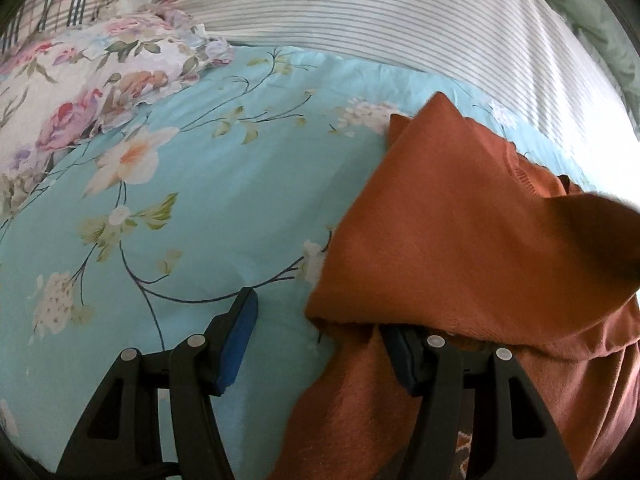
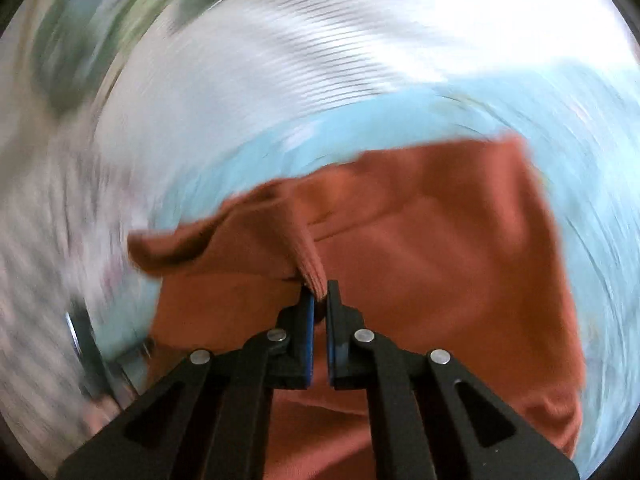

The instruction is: Fold small clothes

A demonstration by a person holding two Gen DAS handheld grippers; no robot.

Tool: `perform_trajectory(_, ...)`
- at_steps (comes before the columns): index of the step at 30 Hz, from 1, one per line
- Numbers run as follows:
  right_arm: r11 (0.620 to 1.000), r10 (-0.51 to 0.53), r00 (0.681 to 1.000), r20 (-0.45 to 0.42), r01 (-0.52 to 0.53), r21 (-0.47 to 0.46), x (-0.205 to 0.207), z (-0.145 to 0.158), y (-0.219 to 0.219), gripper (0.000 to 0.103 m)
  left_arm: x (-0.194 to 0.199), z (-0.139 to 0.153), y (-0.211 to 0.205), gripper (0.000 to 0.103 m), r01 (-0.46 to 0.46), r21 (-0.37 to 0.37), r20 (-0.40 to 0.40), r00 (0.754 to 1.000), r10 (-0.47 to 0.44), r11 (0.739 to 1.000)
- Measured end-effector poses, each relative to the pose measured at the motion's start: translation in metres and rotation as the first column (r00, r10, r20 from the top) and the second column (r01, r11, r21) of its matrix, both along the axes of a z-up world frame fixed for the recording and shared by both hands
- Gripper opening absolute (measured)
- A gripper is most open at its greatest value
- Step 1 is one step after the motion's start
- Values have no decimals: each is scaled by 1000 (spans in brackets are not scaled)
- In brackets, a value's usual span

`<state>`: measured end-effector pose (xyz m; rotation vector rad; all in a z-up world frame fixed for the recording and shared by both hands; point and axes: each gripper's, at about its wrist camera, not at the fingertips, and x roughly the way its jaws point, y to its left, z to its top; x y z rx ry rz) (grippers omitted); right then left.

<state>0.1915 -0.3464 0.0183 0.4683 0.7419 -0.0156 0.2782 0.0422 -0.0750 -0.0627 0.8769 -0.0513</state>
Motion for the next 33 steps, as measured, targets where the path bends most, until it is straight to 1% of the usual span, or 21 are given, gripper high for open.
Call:
perform_trajectory(1,997,-67,998,-1,67,22,-10,-2,-14,6,-1,0,-3,62,-1,16,3,1000,0,1000)
perform_trajectory(3,989,-132,991,-17,133,58,-25,-10,-29,6,-1,0,-7,61,-2,42,6,1000,1,999)
perform_trajectory(5,987,-140,989,-50,144,78,-30,-20,-31,6,-1,0,-9,61,-1,58,8,1000,1,998)
perform_trajectory(6,987,-140,988,-64,145,69,-32,-24,-29,6,-2,0,-9,61,-5,62,10,1000,5,998)
perform_trajectory(9,985,-148,985,-85,154,77,-35,-29,-30,6,-3,0,-4,61,-29,39,12,1000,28,999)
perform_trajectory(13,976,-162,981,-105,175,132,-38,-36,-42,7,-6,0,8,61,-58,-23,15,998,58,998)
perform_trajectory(16,971,-175,979,-106,189,149,-38,-39,-43,8,-5,-1,12,61,-71,-52,10,997,72,996)
perform_trajectory(18,972,-182,978,-98,194,133,-37,-38,-42,8,-5,-1,15,61,-76,-73,12,997,77,994)
perform_trajectory(20,979,-179,981,-72,185,88,-36,-31,-38,8,-5,-1,17,62,-78,-91,11,997,79,993)
perform_trajectory(21,980,-188,981,-50,191,59,-39,-27,-36,8,-5,-2,19,62,-80,-103,8,997,81,991)
perform_trajectory(22,979,-201,978,-46,202,26,-40,-23,-34,8,-5,-2,20,62,-81,-111,8,997,83,990)
perform_trajectory(23,978,-208,976,-61,210,17,-40,-24,-35,8,-5,-2,21,62,-81,-123,6,997,82,989)
perform_trajectory(25,978,-196,971,-136,204,47,-36,-36,-40,8,-5,-3,22,62,-81,-134,1,997,82,988)
perform_trajectory(27,976,-189,972,-138,201,79,-41,-40,-45,8,-5,-3,23,62,-82,-145,-3,997,82,986)
perform_trajectory(28,977,-187,973,-136,198,76,-45,-38,-46,9,-4,-3,24,62,-80,-153,-5,997,80,985)
perform_trajectory(33,977,-213,967,-137,211,-28,-70,-23,-48,10,-4,-3,30,62,-73,-200,-23,997,70,977)
